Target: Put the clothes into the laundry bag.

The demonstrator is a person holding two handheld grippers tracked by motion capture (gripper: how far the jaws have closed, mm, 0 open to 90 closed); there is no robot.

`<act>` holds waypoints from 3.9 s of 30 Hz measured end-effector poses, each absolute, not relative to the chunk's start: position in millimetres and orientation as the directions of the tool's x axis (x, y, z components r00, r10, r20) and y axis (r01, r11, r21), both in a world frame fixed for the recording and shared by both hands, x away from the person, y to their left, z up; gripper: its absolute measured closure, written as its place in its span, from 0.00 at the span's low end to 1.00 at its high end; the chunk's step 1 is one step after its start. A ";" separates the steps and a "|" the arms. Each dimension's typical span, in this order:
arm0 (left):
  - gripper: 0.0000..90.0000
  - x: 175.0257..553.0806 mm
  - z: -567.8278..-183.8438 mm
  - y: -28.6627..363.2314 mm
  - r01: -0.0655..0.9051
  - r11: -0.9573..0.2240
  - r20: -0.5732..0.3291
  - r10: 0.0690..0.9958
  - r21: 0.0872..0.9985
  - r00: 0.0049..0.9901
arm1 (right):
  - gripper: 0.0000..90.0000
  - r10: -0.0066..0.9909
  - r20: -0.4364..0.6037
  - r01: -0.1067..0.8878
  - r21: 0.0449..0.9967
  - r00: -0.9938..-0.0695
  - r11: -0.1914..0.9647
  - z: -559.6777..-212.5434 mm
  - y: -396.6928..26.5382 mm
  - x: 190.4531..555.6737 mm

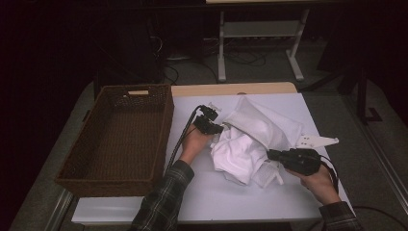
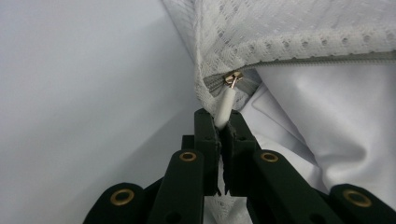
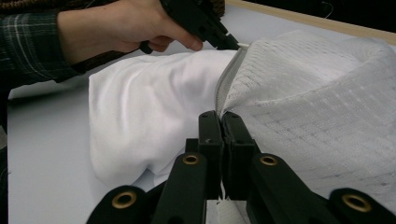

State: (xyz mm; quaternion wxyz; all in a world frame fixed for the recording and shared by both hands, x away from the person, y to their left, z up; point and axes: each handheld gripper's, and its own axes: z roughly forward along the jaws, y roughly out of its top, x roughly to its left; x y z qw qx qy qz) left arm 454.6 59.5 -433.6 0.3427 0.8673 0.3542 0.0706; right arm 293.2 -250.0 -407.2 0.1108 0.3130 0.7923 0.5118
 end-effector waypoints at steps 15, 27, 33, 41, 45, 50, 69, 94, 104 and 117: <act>0.96 401.1 -423.1 94.2 0.606 -0.456 -0.176 0.686 0.652 0.706 | 0.97 0.624 0.144 0.388 0.880 -0.768 0.275 -407.4 -254.0 293.7; 0.76 362.1 -416.3 107.8 0.587 -0.472 -0.170 0.666 0.658 0.726 | 0.97 0.626 0.141 0.388 0.879 -0.767 0.277 -407.6 -253.9 294.0; 0.51 334.9 -403.4 105.9 0.532 -0.494 -0.167 0.606 0.687 0.778 | 0.97 0.625 0.144 0.392 0.877 -0.767 0.278 -408.1 -253.3 294.2; 0.41 297.4 -396.2 109.5 0.459 -0.529 -0.186 0.489 0.714 0.853 | 0.97 0.626 0.143 0.391 0.877 -0.767 0.279 -408.0 -253.1 293.9; 0.37 281.6 -401.5 108.0 0.426 -0.555 -0.187 0.435 0.714 0.881 | 0.97 0.625 0.143 0.391 0.877 -0.767 0.279 -408.5 -253.1 294.4; 0.36 273.5 -409.7 95.3 0.405 -0.575 -0.190 0.397 0.711 0.898 | 0.97 0.626 0.144 0.395 0.875 -0.767 0.282 -408.7 -252.4 294.3; 0.96 290.1 -406.6 49.4 0.345 -0.582 -0.132 0.376 0.736 0.917 | 0.97 0.615 0.143 0.389 0.875 -0.776 0.287 -408.0 -249.7 292.3; 0.97 341.9 -400.4 -1.4 0.347 -0.562 -0.115 0.406 0.750 0.906 | 0.97 0.600 0.172 0.378 0.895 -0.781 0.236 -399.8 -253.2 287.4; 0.97 359.3 -404.9 -13.1 0.375 -0.550 -0.116 0.448 0.747 0.887 | 0.97 0.597 0.161 0.374 0.893 -0.786 0.252 -400.4 -250.6 282.9; 0.96 368.4 -413.6 -21.6 0.390 -0.530 -0.119 0.473 0.753 0.873 | 0.97 0.596 0.158 0.403 0.863 -0.787 0.304 -410.9 -251.3 280.3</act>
